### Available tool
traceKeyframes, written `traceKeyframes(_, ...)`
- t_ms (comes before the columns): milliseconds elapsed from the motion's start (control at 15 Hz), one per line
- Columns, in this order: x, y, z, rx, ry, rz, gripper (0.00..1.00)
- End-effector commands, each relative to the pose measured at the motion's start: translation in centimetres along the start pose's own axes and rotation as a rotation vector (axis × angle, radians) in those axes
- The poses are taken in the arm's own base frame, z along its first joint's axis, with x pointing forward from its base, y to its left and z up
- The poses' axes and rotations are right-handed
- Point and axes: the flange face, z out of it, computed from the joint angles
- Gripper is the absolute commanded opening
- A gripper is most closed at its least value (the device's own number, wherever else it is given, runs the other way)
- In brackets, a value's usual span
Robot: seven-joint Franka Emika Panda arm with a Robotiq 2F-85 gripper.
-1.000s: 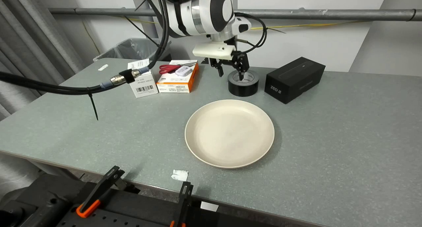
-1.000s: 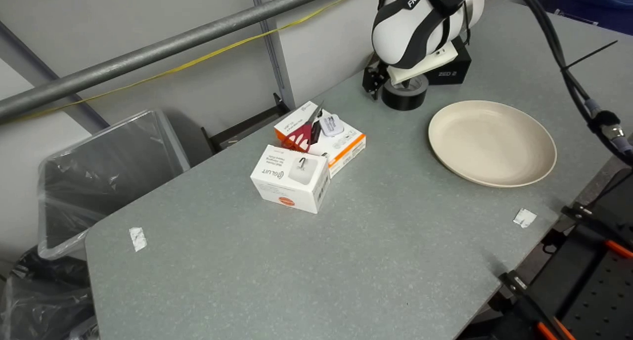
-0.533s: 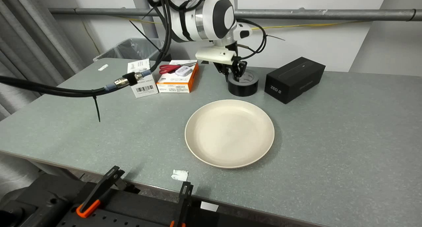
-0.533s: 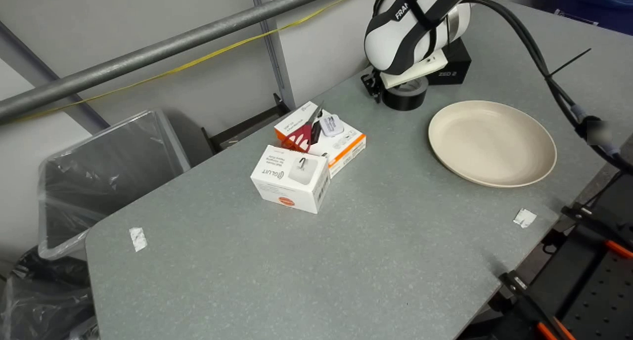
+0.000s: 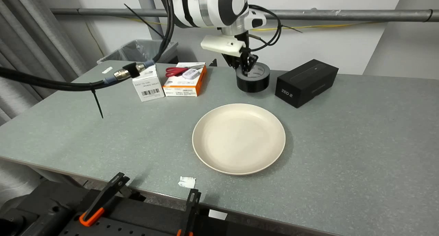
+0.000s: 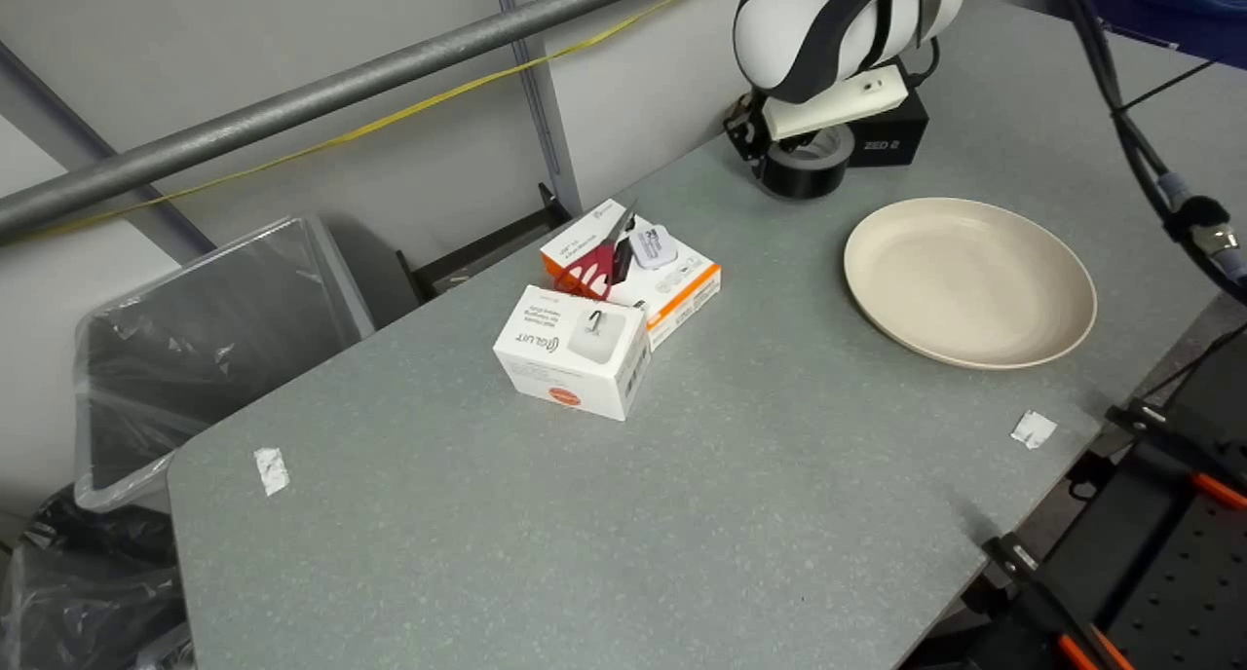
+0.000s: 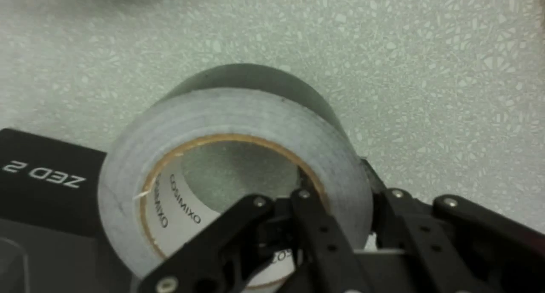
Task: Put the masking tape on the plate
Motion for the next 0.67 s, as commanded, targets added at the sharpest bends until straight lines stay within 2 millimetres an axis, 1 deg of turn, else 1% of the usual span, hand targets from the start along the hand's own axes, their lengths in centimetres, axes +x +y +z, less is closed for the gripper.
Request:
traceKeyframes(0, -3.8, 3.1, -5.8, 0.042, 0.025, 0.006, 0.06)
traceKeyframes(133, -5.9, 4.7, -7.3, 0.043, 0.033, 0.009, 0.06)
traceKeyframes(267, -8.8, 6.1, -8.1, 0.038, 0.019, 0.008, 0.06)
traceKeyframes(400, -12.0, 7.0, -8.2, 0.038, 0.009, 0.019, 0.06)
traceKeyframes(600, -17.6, 7.8, -7.1, 0.045, -0.027, 0.031, 0.06)
